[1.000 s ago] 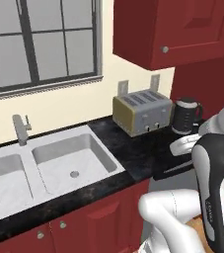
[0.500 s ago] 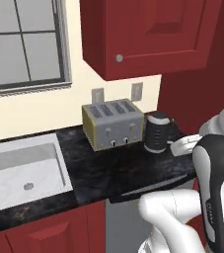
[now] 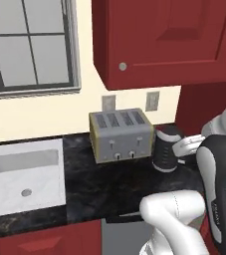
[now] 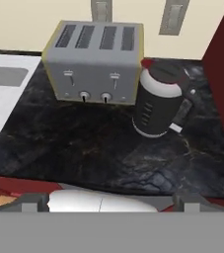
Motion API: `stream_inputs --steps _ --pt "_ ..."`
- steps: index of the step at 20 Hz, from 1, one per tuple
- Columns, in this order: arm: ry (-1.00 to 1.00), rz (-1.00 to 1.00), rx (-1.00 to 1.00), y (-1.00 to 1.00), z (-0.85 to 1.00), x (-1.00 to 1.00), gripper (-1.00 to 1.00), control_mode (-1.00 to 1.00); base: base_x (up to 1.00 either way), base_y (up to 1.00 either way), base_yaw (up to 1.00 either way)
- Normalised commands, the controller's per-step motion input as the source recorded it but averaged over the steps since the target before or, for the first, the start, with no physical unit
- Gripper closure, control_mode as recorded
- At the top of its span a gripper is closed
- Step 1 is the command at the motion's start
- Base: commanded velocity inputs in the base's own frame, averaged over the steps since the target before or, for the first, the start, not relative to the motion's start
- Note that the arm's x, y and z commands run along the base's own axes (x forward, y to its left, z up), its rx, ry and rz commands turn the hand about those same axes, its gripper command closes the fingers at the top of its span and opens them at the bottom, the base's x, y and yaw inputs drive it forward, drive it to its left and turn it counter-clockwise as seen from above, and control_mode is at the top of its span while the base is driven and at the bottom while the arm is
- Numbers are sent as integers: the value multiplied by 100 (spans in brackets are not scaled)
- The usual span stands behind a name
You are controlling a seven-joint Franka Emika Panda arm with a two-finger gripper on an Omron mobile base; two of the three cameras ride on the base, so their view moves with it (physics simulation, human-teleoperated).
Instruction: Navigate to the dishwasher.
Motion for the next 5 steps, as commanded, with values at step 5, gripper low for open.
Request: stream_inputs --steps 5 --pt "0 0 0 0 0 0 -100 100 100 0 3"
